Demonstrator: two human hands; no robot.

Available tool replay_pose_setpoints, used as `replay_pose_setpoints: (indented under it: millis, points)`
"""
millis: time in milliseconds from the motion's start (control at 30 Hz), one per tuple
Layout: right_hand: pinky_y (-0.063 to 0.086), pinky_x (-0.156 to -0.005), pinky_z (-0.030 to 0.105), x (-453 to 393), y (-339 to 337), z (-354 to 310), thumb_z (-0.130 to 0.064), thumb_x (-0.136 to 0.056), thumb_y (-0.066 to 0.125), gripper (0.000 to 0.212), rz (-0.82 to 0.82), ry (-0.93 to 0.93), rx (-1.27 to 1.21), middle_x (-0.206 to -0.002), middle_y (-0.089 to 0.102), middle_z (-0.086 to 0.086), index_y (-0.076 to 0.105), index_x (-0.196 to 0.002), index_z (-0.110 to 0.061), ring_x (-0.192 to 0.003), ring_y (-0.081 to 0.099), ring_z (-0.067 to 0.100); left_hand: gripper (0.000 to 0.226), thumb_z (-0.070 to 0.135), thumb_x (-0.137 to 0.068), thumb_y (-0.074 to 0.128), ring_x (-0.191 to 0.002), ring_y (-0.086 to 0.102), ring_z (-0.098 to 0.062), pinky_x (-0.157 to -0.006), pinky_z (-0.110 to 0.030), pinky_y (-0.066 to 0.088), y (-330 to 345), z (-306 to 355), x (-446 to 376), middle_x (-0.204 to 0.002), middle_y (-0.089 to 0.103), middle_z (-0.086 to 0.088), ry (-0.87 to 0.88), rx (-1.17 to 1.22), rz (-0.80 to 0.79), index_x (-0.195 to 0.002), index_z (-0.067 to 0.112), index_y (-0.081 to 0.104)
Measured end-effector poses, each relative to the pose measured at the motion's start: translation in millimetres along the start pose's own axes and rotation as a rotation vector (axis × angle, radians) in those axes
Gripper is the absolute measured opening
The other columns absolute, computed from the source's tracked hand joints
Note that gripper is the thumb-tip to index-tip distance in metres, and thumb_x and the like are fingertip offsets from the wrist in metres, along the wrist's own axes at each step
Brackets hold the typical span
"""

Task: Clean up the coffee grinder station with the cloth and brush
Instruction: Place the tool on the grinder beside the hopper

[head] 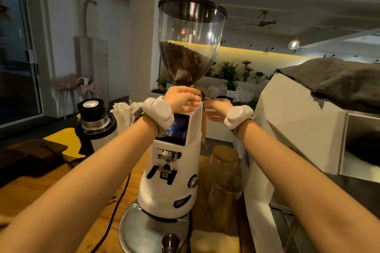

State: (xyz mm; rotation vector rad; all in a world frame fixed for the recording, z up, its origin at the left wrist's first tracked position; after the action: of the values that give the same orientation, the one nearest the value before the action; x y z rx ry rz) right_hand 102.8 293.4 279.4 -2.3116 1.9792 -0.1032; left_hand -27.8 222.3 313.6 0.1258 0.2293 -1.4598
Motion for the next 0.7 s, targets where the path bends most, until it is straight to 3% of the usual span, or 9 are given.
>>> replay_pose_setpoints:
  millis: [67,133,267,367,500,700]
  points:
    - [0.053,-0.062,0.022,11.2,0.7,6.9,-0.005,-0.090,0.054,0.031,-0.016,-0.012,0.019,-0.124,0.062,0.014,0.062,-0.120,-0.005,-0.078,0.063,0.016,0.028,0.001,-0.091,0.052,-0.076,0.064,-0.012,-0.051,-0.014,0.054,-0.4,-2.6,17.3,-0.092,0.067,-0.006,0.001,0.060,0.035,-0.116,0.004,0.063]
    - [0.056,-0.076,0.030,17.2,1.6,9.4,-0.004,-0.090,0.053,0.029,-0.008,-0.037,0.022,-0.123,0.063,0.014,0.063,-0.118,-0.006,-0.074,0.060,0.014,0.027,0.001,-0.090,0.053,-0.077,0.064,-0.013,-0.053,-0.014,0.055,0.8,-3.7,25.3,-0.087,0.067,-0.003,0.010,0.041,0.037,-0.114,0.004,0.063]
    - [0.052,-0.065,0.024,43.1,3.8,26.6,-0.004,-0.091,0.052,0.026,-0.033,-0.043,0.031,-0.119,0.063,0.015,0.063,-0.114,-0.007,-0.079,0.060,0.017,0.025,0.006,-0.091,0.052,-0.078,0.065,-0.012,-0.065,-0.018,0.057,8.8,-16.9,54.2,-0.087,0.068,-0.002,-0.009,-0.037,0.058,-0.113,0.010,0.064]
    - [0.051,-0.072,0.026,56.6,9.0,37.7,-0.004,-0.091,0.051,0.028,-0.068,-0.062,0.053,-0.118,0.062,0.011,0.064,-0.115,-0.008,-0.087,0.060,0.019,0.022,0.006,-0.090,0.054,-0.079,0.065,-0.012,-0.068,-0.020,0.056,14.1,-29.5,74.5,-0.090,0.068,-0.002,-0.031,-0.058,0.069,-0.108,0.012,0.064]
    - [0.051,-0.079,0.030,74.2,17.0,59.6,-0.004,-0.091,0.050,0.026,-0.096,-0.049,0.054,-0.109,0.062,0.008,0.066,-0.111,-0.008,-0.081,0.059,0.018,0.027,0.007,-0.088,0.057,-0.077,0.065,-0.011,-0.059,-0.015,0.054,14.4,-49.6,103.1,-0.097,0.068,-0.006,-0.057,-0.076,0.134,-0.113,0.010,0.064]
    - [0.049,-0.065,0.023,94.2,31.0,91.0,-0.004,-0.090,0.051,0.025,-0.154,-0.039,0.060,-0.097,0.061,0.006,0.066,-0.110,-0.006,-0.068,0.056,0.013,0.029,0.004,-0.090,0.054,-0.074,0.062,-0.010,-0.055,-0.013,0.054,8.3,-80.9,138.9,-0.093,0.067,-0.008,-0.156,-0.131,0.180,-0.118,0.006,0.063]
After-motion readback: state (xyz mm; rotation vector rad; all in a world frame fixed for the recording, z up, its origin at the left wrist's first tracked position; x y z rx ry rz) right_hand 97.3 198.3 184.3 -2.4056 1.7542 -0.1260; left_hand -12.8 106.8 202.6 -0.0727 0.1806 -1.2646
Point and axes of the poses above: each hand's wrist, its own x-axis away from the middle knuckle, its own y-axis out of the palm, z = x × y, the point moved 10 cm from there along -x, towards the middle knuckle
